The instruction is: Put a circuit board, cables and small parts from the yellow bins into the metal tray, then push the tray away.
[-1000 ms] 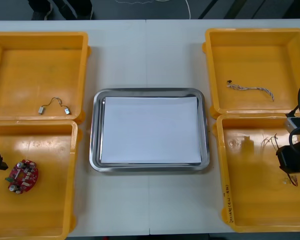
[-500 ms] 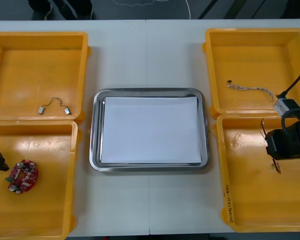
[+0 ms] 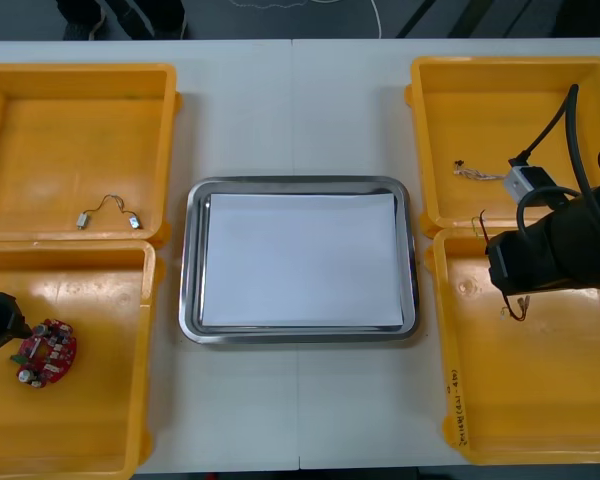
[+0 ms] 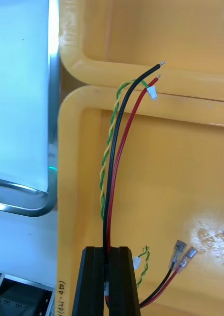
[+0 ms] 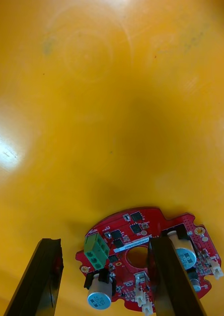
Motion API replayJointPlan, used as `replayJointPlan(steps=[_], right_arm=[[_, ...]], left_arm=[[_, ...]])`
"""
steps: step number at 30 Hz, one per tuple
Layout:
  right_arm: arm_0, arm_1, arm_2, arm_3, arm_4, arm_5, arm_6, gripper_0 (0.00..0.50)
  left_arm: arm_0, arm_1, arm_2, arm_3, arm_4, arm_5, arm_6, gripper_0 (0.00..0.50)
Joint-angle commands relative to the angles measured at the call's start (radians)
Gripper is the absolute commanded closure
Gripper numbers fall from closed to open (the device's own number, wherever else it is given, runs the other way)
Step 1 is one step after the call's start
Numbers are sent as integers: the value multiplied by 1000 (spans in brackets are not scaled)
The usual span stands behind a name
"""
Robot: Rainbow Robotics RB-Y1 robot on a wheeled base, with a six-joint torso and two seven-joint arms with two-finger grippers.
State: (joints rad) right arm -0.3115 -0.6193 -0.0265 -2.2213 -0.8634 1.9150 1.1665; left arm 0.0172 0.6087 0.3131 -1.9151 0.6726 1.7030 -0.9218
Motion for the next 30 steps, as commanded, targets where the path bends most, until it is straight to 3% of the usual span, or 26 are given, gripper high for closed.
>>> replayJointPlan(steps=[1, 11, 23, 30], right_arm=[[-35, 29, 20, -40, -14, 5, -19, 500], [-95, 29, 74, -40, -23, 5, -128, 500], [-100, 47, 83, -43, -29, 5, -107, 500], [-97, 47, 89, -41, 9, 5, -111, 500]], left_arm=[[30, -18, -9, -10, -8, -19, -89, 0], [61, -18, -8, -10, -1, -52, -101, 0], [73, -38, -8, -10, -8, -72, -117, 0], [73, -47, -8, -10, -11, -74, -124, 0]])
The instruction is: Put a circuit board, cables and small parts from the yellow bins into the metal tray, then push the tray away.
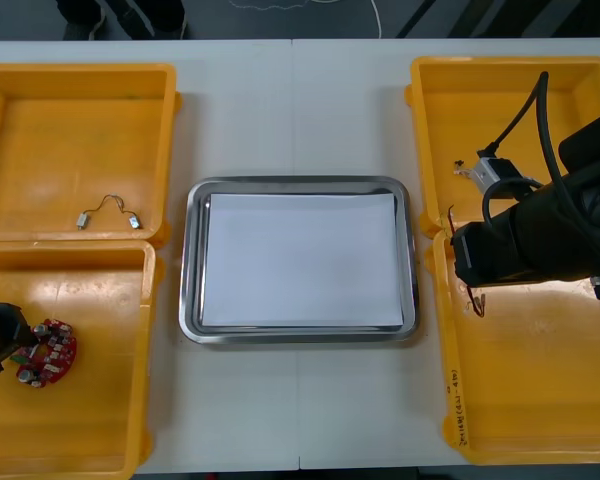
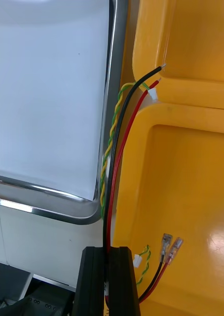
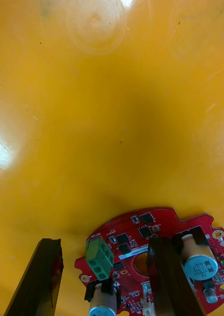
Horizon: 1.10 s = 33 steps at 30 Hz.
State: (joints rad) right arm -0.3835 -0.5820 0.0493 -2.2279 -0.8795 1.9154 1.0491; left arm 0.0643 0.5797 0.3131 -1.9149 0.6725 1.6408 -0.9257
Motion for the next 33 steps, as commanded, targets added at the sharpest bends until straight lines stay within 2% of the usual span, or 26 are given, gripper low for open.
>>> replayJointPlan(steps=[1, 9, 11, 13, 14, 15, 17, 19, 33], right_arm=[[-25, 10, 15, -35, 25, 5, 6, 500], [-31, 10, 60, -35, 54, 5, -3, 500], [-31, 10, 63, -35, 59, 5, -4, 500], [-31, 10, 69, -32, 62, 5, -7, 500], [-31, 10, 70, -29, 62, 5, -9, 500], [-31, 10, 70, -25, 62, 5, -11, 500], [-31, 10, 73, -24, 66, 5, -12, 500], [-31, 10, 75, -24, 66, 5, -12, 500], [-32, -1, 75, -24, 60, 5, -14, 500]], left_arm=[[26, -21, -8, -10, -11, -12, -122, 0], [28, -26, -9, -10, -11, -12, -130, 0], [29, -26, -9, -10, -11, -12, -131, 23], [29, -26, -9, -10, -11, -10, -133, 97], [31, -26, -9, -10, -11, -10, -134, 167], [31, -26, -9, -9, -11, -10, -134, 211], [32, -26, -9, -10, -11, -10, -137, 405], [32, -26, -9, -10, -11, -10, -139, 498], [32, -24, 3, -32, -11, 1, -150, 500]])
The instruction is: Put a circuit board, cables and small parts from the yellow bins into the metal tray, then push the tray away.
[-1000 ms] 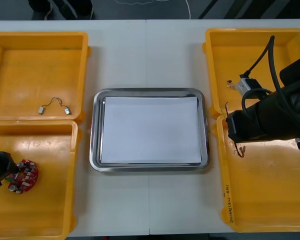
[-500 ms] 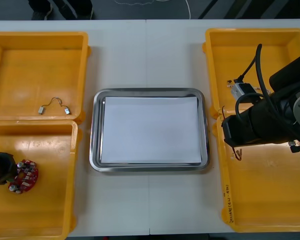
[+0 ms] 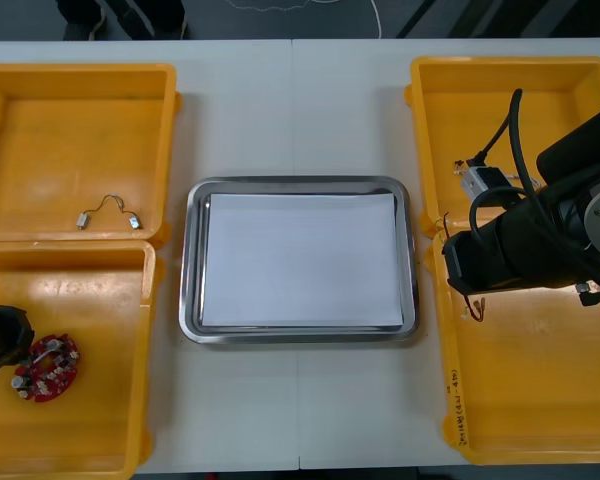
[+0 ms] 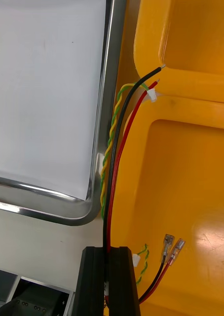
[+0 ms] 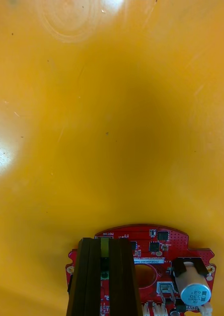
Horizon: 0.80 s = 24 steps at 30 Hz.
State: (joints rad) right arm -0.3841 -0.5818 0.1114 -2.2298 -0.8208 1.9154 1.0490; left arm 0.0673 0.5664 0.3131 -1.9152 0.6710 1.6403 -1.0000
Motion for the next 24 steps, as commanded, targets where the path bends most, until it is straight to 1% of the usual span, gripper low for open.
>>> replayJointPlan(steps=[1, 12, 17, 24], right_arm=[[-30, -4, 13, -22, 3, 4, -14, 500], [-30, -20, 13, -22, -3, 4, -23, 500], [-30, -20, 13, -22, 2, 4, -21, 500], [-30, -21, 13, -22, 3, 4, -21, 500]], left_arm=[[29, -11, 11, -48, -10, 13, -75, 500], [28, -11, 97, -217, 7, 118, -75, 500], [17, 6, 104, -268, 13, 158, -69, 500], [-20, 36, 136, -329, 45, 259, -63, 500]])
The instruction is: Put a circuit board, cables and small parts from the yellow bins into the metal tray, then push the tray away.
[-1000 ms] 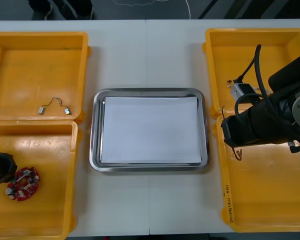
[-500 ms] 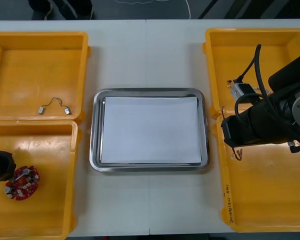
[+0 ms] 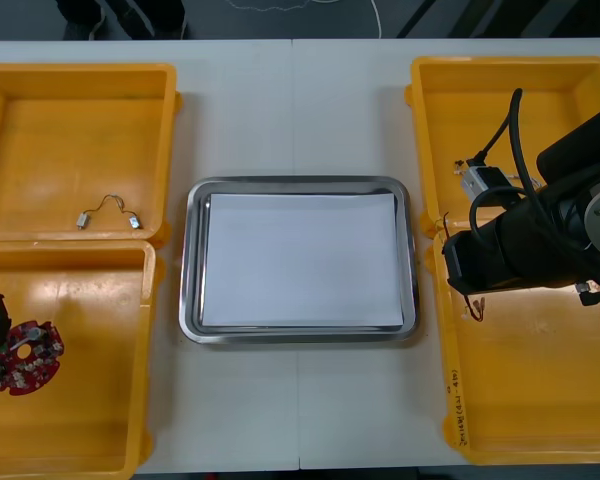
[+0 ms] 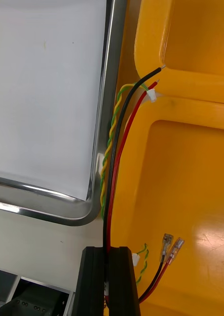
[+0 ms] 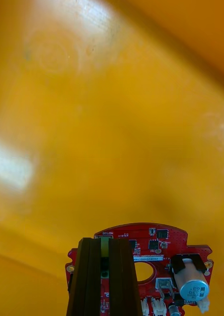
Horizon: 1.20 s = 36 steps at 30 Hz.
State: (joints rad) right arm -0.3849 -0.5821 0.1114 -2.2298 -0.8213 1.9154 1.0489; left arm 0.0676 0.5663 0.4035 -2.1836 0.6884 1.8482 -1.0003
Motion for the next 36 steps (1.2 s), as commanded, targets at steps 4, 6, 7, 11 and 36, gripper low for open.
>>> replayJointPlan(steps=[4, 6, 7, 11, 36], right_arm=[[-29, -19, 13, -17, 8, 4, -24, 500], [-31, -19, 13, -4, 10, 4, -20, 500], [-31, -19, 13, -2, 13, 4, -20, 500], [-29, -21, 13, -1, 22, 4, -20, 500], [-29, -28, 13, -1, 27, 4, -26, 500]], left_arm=[[-48, 50, 77, -88, 74, 72, -61, 500], [-69, 69, 86, -101, 97, 72, -57, 500], [-75, 73, 84, -102, 100, 72, -57, 500], [-115, 107, 81, -119, 118, 72, -50, 500], [-424, 162, -152, -139, 227, 72, 150, 500]])
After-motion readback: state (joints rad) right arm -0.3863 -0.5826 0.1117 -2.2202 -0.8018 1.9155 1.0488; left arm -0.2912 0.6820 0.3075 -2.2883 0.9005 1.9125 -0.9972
